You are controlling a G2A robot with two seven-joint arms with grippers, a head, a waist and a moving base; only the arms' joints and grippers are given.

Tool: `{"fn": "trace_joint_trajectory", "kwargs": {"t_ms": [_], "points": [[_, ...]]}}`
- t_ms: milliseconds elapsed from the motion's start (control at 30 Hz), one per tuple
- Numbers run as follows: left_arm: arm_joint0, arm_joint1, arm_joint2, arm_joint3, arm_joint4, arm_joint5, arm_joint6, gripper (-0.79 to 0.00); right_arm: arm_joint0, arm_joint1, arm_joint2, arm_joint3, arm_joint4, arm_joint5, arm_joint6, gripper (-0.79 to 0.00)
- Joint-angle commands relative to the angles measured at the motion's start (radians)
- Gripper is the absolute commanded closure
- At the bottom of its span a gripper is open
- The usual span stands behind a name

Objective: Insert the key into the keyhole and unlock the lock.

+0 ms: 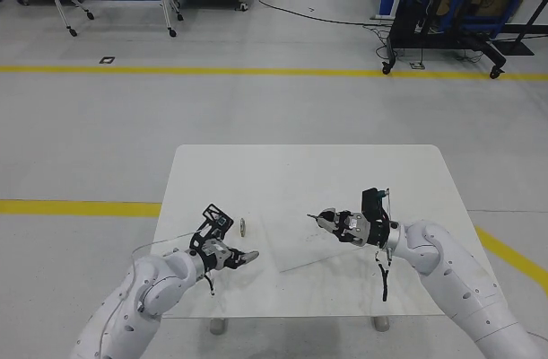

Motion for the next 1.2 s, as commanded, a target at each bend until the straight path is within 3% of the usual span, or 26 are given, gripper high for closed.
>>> {"fn": "trace_joint_trajectory", "kwargs": {"t_ms": [0, 133, 367, 733, 867, 1000, 1167], "points": [[-0.063, -0.013, 0.043, 0.061, -0.005, 0.020, -0.009, -0.723, 0.000, 0.000, 0.000, 0.000, 0.000, 0.000, 0.000, 0.000], [-0.139, -0.032, 0.101, 0.132, 0.013, 0.074, -0.027, -0.533, 0.000, 0.000, 0.000, 0.000, 0.000, 0.000, 0.000, 0.000], [-0.189, -0.051, 0.147, 0.165, 0.044, 0.137, -0.044, -0.360, 0.000, 0.000, 0.000, 0.000, 0.000, 0.000, 0.000, 0.000], [-0.223, -0.069, 0.175, 0.202, 0.068, 0.199, -0.080, -0.326, 0.000, 0.000, 0.000, 0.000, 0.000, 0.000, 0.000, 0.000], [-0.229, -0.072, 0.180, 0.203, 0.088, 0.216, -0.091, -0.194, 0.000, 0.000, 0.000, 0.000, 0.000, 0.000, 0.000, 0.000], [-0.221, -0.074, 0.183, 0.179, 0.112, 0.238, -0.103, -0.003, 0.000, 0.000, 0.000, 0.000, 0.000, 0.000, 0.000, 0.000], [-0.207, -0.074, 0.178, 0.157, 0.163, 0.269, -0.104, 0.000, 0.000, 0.000, 0.000, 0.000, 0.000, 0.000, 0.000, 0.000]]}}
